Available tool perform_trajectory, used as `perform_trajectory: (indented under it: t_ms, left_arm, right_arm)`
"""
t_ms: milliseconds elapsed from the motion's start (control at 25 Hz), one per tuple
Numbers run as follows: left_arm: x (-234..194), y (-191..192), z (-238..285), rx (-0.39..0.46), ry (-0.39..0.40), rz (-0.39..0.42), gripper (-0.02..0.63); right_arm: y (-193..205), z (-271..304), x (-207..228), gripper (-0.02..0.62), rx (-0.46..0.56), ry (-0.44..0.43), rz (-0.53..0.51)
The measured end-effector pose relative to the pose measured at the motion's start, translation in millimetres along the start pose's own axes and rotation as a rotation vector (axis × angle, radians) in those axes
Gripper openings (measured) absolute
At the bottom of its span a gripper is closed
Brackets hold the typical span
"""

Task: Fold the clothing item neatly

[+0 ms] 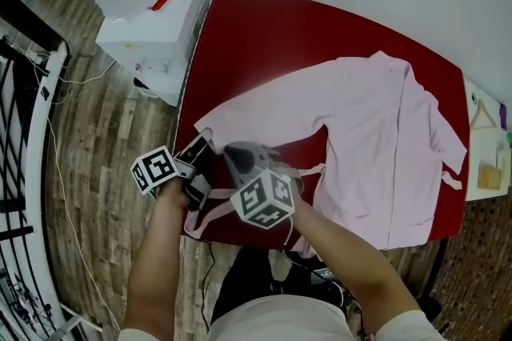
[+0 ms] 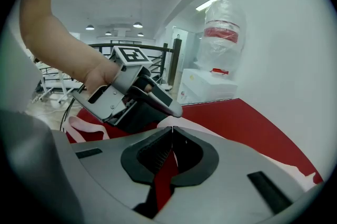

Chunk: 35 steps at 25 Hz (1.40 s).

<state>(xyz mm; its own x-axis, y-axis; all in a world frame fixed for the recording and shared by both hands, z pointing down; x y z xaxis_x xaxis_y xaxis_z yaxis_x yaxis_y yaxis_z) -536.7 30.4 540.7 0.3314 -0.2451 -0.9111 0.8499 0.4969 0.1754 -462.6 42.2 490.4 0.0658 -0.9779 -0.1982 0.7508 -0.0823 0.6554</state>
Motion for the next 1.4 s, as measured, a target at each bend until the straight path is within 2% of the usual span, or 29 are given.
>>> perform_trajectory:
  t_ms: [120, 240, 440, 480, 520, 600, 680, 800, 1040, 1240, 1280, 1320, 1360, 1400]
  left_arm:
    - [0, 0, 4, -0.010, -0.011, 0.011, 0.205]
    - [2, -4, 3, 0.006, -0.024, 0.050, 0.012]
    - [17, -7, 5, 0.007, 0.001, 0.115, 0.009]
    - [19, -7, 5, 0.003, 0.005, 0.124, 0.009]
    - [22, -6, 6, 0.000, 0.009, 0.130, 0.009]
    - [26, -7, 5, -0.004, 0.016, 0.140, 0.009]
    - [31, -8, 5, -0.003, 0.023, 0.146, 0.009]
    - [40, -10, 4, 0.001, 0.032, 0.156, 0.009]
    - [57, -13, -1, 0.010, 0.012, 0.184, 0.009]
    - [60, -15, 0, 0.006, -0.025, 0.212, 0.009]
    - [59, -14, 1, 0.000, -0.037, 0.216, 0.009]
    - [56, -13, 1, -0.007, -0.052, 0.219, 0.009]
    - [54, -11, 1, -0.014, -0.067, 0.222, 0.009]
    - [52, -9, 0, -0.019, -0.080, 0.225, 0.009]
  right_arm:
    - [2, -2, -1, 0.020, 0.011, -0.006, 0.000]
    - [5, -3, -3, 0.020, 0.015, -0.004, -0.008]
    - [9, -2, -5, 0.028, 0.034, 0.033, -0.068]
    - [9, 0, -7, 0.083, 0.040, 0.027, -0.080]
    - [8, 1, -11, 0.172, 0.043, 0.022, -0.098]
    - [7, 5, -20, 0.215, 0.039, 0.018, -0.158]
    - [9, 10, -30, 0.224, 0.024, 0.025, -0.226]
    - [15, 22, -38, 0.224, -0.005, 0.074, -0.294]
    - [28, 43, -31, 0.222, -0.069, 0.205, -0.311]
    - [18, 48, -37, 0.221, -0.043, 0.296, -0.508]
    - [18, 51, -38, 0.203, -0.048, 0.303, -0.526]
    - [19, 53, -37, 0.157, -0.057, 0.309, -0.526]
    - [20, 54, -36, 0.074, -0.065, 0.312, -0.514]
    - [21, 52, -34, 0.034, -0.066, 0.309, -0.495]
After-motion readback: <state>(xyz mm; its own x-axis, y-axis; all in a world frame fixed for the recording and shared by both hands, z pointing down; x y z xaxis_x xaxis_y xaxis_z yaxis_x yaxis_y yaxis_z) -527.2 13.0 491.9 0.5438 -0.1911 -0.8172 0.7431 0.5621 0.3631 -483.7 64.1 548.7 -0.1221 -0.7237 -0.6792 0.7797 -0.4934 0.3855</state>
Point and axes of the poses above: the fingertips, and each gripper's own axes: z forward along the fingers, x to its right, y out of its underside, the point moved 1 cm from there along -z, backward along the fingers, and after that the axes turned 9 degrees about -x, right-handed, at the moved point
